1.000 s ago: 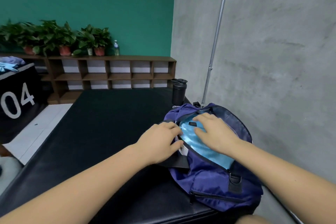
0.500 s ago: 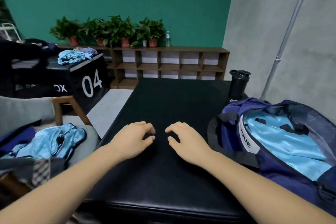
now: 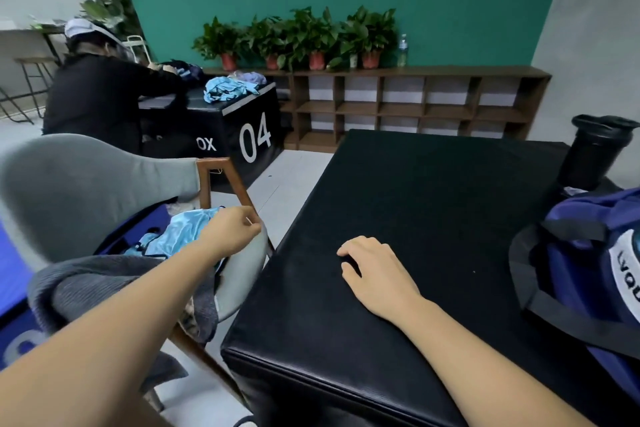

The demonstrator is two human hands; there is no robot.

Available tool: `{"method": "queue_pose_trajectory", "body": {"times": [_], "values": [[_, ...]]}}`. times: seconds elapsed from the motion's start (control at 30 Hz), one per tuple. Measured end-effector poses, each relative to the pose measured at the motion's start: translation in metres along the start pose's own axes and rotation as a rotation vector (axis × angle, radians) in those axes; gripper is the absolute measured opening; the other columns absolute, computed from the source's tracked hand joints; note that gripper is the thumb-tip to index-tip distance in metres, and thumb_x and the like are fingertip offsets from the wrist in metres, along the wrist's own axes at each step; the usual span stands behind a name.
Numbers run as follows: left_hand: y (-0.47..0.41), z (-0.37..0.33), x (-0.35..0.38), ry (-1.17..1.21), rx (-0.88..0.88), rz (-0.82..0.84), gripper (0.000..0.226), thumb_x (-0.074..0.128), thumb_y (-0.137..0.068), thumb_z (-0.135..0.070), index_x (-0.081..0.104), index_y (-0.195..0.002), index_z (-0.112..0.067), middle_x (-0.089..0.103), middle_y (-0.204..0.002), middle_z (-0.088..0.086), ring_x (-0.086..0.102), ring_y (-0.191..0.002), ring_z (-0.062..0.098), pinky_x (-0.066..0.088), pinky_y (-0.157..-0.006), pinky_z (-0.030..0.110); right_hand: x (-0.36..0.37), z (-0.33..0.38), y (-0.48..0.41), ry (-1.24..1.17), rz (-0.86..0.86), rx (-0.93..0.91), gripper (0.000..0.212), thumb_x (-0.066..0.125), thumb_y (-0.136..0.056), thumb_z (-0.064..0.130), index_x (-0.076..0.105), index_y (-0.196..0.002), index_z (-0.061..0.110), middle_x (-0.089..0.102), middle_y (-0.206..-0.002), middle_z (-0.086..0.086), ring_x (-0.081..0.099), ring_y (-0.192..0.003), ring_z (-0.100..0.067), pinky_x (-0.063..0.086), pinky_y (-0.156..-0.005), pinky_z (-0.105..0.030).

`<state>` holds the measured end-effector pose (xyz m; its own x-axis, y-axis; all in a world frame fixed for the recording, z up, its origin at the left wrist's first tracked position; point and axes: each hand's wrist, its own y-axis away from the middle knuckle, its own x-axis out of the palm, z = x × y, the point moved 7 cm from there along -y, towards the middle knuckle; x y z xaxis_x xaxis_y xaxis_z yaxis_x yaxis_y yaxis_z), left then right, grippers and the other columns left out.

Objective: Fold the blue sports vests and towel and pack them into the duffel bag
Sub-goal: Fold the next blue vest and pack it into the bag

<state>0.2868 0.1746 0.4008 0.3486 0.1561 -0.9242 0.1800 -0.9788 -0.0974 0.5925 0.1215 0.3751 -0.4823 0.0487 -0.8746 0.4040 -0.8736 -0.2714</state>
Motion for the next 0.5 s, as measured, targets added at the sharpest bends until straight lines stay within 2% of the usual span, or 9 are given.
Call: {"method": "queue_pose_trajectory", "body": {"times": [0.07, 0.13, 0.27, 0.4, 0.5], "values": [[-0.013, 0.033, 0.008, -0.049, -0.057, -0.007, 0.008, 0.062, -0.091, -0.024, 0.068, -0.087, -0.026, 0.072, -0.090, 0.001, 0.066, -0.093, 0.027, 0.045, -0.075, 0.033, 0.002, -0.005, 0.000, -0.012, -0.011, 0.005, 0.025, 0.052, -0.108, 0.030, 0.063, -0.131, 0.030, 0.057, -0.131, 0.019, 0.043, -0.108, -0.003, 0.032, -0.099, -0.021], [-0.024, 0.066, 0.021, -0.119, -0.115, 0.028, 0.009, 0.066, -0.093, -0.026, 0.071, -0.096, -0.019, 0.071, -0.096, 0.007, 0.067, -0.100, 0.032, 0.049, -0.079, 0.035, 0.004, -0.009, 0.001, -0.027, -0.022, 0.012, 0.023, 0.054, -0.107, 0.029, 0.064, -0.127, 0.031, 0.058, -0.129, 0.021, 0.048, -0.112, -0.004, 0.034, -0.098, -0.021], [-0.045, 0.110, 0.040, -0.248, -0.177, 0.110, 0.027, 0.071, -0.091, -0.035, 0.073, -0.100, -0.010, 0.075, -0.105, 0.012, 0.066, -0.096, 0.031, 0.054, -0.088, 0.037, 0.008, -0.014, 0.000, -0.055, -0.033, 0.033, 0.020, 0.056, -0.105, 0.029, 0.065, -0.123, 0.034, 0.057, -0.128, 0.024, 0.047, -0.110, -0.004, 0.036, -0.094, -0.023], [-0.056, 0.116, 0.048, -0.352, -0.185, 0.162, 0.027, 0.072, -0.089, -0.032, 0.068, -0.108, -0.013, 0.069, -0.104, 0.008, 0.063, -0.096, 0.029, 0.052, -0.084, 0.035, 0.013, -0.020, -0.002, -0.088, -0.014, 0.052, 0.020, 0.056, -0.105, 0.031, 0.063, -0.122, 0.039, 0.055, -0.127, 0.028, 0.048, -0.113, -0.004, 0.039, -0.094, -0.025], [-0.058, 0.124, 0.060, -0.408, -0.204, 0.200, 0.033, 0.078, -0.082, -0.036, 0.057, -0.101, -0.019, 0.063, -0.100, 0.004, 0.059, -0.092, 0.026, 0.052, -0.079, 0.038, 0.015, -0.025, -0.003, -0.108, -0.010, 0.058, 0.019, 0.055, -0.105, 0.032, 0.062, -0.119, 0.042, 0.055, -0.127, 0.030, 0.049, -0.115, -0.005, 0.042, -0.096, -0.027]]}}
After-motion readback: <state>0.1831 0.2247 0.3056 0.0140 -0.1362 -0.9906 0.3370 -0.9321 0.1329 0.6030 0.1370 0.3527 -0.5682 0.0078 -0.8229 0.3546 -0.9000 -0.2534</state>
